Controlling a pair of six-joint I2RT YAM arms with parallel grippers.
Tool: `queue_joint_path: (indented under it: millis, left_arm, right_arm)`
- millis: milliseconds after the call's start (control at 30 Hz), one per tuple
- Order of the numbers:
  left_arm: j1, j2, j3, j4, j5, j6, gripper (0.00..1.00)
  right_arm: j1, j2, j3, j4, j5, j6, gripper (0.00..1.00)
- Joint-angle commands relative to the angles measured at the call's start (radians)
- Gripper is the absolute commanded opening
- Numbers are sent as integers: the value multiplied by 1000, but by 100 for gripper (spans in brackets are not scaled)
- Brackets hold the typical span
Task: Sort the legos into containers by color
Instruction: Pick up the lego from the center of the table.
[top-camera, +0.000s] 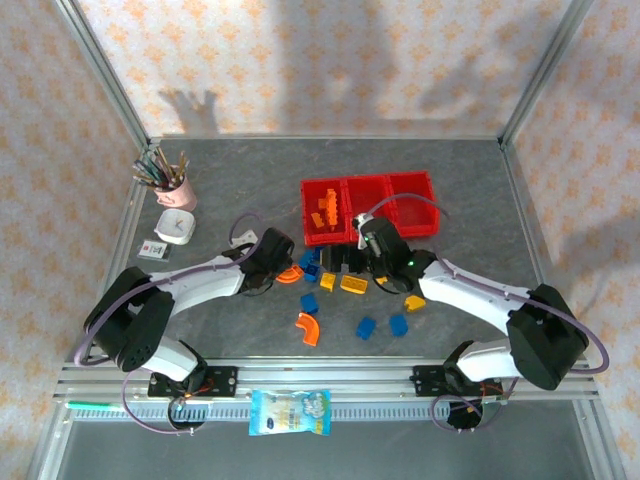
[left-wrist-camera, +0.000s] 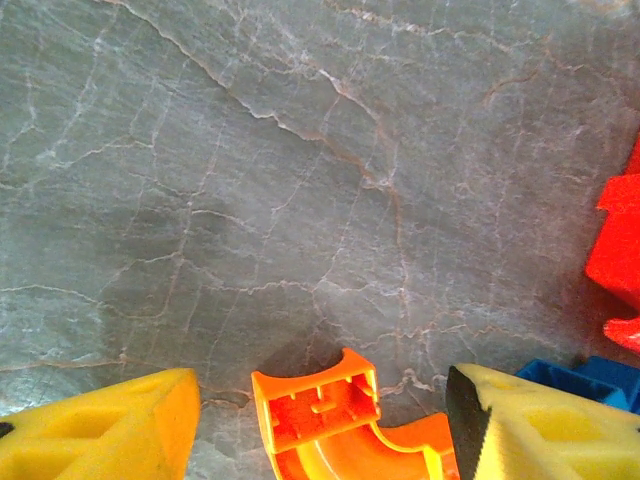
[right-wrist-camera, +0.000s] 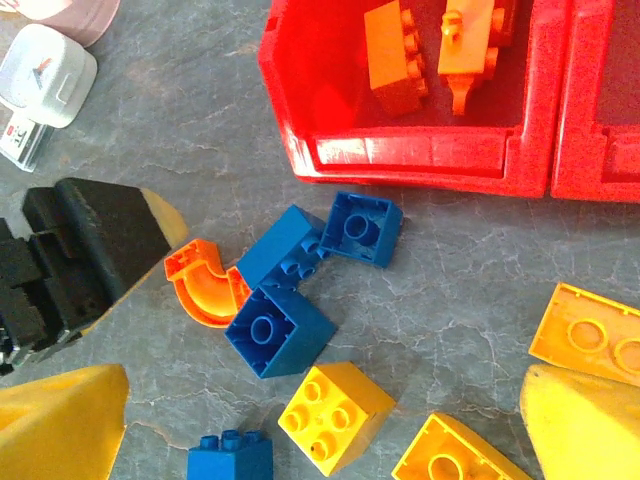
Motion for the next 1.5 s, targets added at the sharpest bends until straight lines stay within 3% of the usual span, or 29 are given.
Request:
queue_joint_path:
  millis: [0,933,1467]
  left_arm:
    - [-8,37,33,-10,1,-8,67]
    - [-16,185,93,44,69,61,40]
    - [-15,46,113,-52,-34,110,29]
  right_arm:
    - [6,10,29,22,5,-31,100]
    - [6,20,29,19,26,-39,100]
    - [-39,-16,50,14,6,-22,100]
